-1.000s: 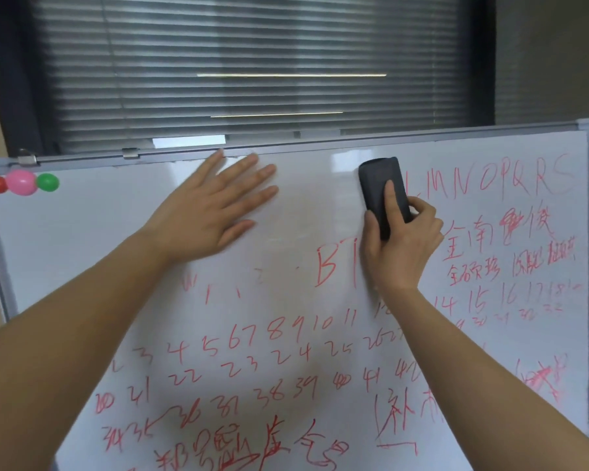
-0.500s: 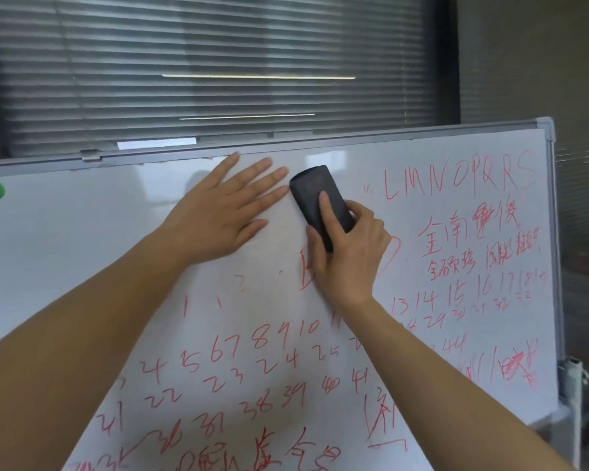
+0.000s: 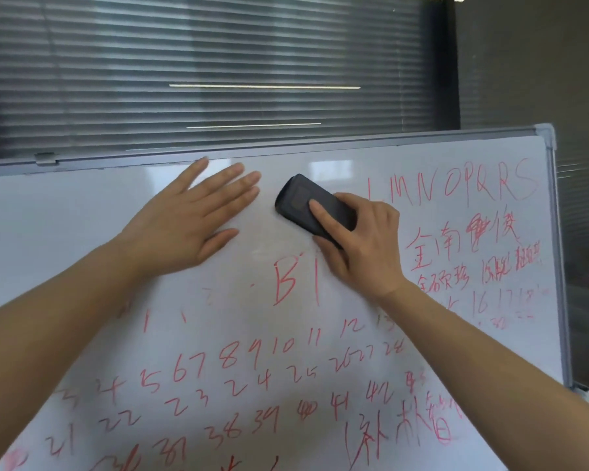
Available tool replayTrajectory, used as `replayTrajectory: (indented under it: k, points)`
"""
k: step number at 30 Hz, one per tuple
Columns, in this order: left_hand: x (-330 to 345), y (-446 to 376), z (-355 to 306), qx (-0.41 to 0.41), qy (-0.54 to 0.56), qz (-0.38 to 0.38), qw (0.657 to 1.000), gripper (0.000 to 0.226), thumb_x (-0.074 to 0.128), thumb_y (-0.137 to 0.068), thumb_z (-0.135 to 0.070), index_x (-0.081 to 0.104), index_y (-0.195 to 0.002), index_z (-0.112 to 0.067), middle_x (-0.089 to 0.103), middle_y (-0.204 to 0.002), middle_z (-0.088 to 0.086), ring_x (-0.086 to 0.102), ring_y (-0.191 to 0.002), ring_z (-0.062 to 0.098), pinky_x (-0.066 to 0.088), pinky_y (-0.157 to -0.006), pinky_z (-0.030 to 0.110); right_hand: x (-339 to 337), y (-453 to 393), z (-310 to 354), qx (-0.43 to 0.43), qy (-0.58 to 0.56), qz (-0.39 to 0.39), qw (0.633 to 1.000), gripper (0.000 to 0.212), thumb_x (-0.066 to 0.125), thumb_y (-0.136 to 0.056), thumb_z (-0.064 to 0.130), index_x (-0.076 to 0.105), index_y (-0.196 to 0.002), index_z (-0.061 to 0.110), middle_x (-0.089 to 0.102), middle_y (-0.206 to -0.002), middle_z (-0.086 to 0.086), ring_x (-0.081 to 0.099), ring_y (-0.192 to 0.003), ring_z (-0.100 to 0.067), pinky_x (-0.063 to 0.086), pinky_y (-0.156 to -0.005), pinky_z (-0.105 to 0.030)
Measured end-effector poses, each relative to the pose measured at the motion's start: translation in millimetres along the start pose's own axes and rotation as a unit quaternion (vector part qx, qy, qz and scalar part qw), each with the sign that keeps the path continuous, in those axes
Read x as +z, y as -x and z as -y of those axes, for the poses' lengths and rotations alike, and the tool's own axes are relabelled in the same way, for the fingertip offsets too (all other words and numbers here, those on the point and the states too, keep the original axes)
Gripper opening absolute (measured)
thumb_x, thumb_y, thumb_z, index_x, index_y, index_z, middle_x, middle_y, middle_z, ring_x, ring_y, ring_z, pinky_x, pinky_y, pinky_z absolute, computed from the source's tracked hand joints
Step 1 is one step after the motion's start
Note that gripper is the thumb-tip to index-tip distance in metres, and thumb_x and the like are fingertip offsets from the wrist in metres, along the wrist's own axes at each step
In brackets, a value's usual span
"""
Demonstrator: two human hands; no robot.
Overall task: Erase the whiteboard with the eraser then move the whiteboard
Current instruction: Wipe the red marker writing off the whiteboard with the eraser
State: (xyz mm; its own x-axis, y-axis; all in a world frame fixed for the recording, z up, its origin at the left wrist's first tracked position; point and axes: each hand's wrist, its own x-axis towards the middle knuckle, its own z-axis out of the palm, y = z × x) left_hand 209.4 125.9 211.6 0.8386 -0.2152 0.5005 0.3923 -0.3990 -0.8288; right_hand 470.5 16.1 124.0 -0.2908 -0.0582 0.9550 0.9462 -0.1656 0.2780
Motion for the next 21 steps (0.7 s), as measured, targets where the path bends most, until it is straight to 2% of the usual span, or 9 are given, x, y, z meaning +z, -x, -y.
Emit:
replayTrajectory:
  k: [2,6,11,15,21]
  points:
    - [0,-2,-2,0.0,-0.003,-0.001,1.0,0.059,0.022,-0.102,-0.04,0.025,-0.153,-0.01,0.021,-0.16,0.007,0.018,-0.148,0.025,0.007,-0.121,0.047,-1,1,-22,0.001,0.003,-0.008,1.0,0.042,0.058,-0.093,0.034,0.047,-0.133,0.028,0.059,-0.116,-0.018,0.054,-0.092,-0.032,0.033,-0.081,-0.041]
    - [-2,-6,-5,-0.008,-0.003,-0.012,1.0,0.057,0.029,-0.102,-0.036,0.033,-0.15,-0.006,0.027,-0.158,0.01,0.024,-0.147,0.028,0.016,-0.119,0.053,-4,5,-61,0.034,0.002,-0.02,0.999,0.043,0.057,-0.093,0.035,0.047,-0.134,0.027,0.059,-0.115,-0.018,0.053,-0.092,-0.033,0.033,-0.08,-0.041]
    - [0,-26,-26,-0.051,-0.005,-0.01,0.999,0.057,0.027,-0.103,-0.036,0.03,-0.151,-0.005,0.026,-0.159,0.011,0.022,-0.147,0.029,0.015,-0.12,0.051,-2,16,-96,0.07,-0.01,-0.041,0.997,0.041,0.056,-0.094,0.034,0.05,-0.134,0.026,0.058,-0.114,-0.018,0.049,-0.094,-0.03,0.033,-0.082,-0.042]
    - [3,-59,-44,-0.041,-0.016,-0.003,0.999,0.056,0.029,-0.103,-0.036,0.031,-0.151,-0.008,0.027,-0.159,0.009,0.023,-0.147,0.029,0.016,-0.119,0.051,1,25,-118,0.113,-0.013,-0.043,0.993,0.042,0.057,-0.093,0.034,0.051,-0.134,0.025,0.057,-0.116,-0.018,0.048,-0.096,-0.03,0.032,-0.083,-0.041]
    - [10,-98,-69,-0.035,-0.038,0.004,0.999,0.055,0.027,-0.105,-0.037,0.028,-0.153,-0.01,0.025,-0.159,0.008,0.022,-0.147,0.028,0.014,-0.119,0.049,2,27,-131,0.104,-0.03,-0.057,0.993,0.042,0.061,-0.092,0.034,0.052,-0.133,0.025,0.058,-0.115,-0.019,0.045,-0.096,-0.029,0.031,-0.083,-0.041]
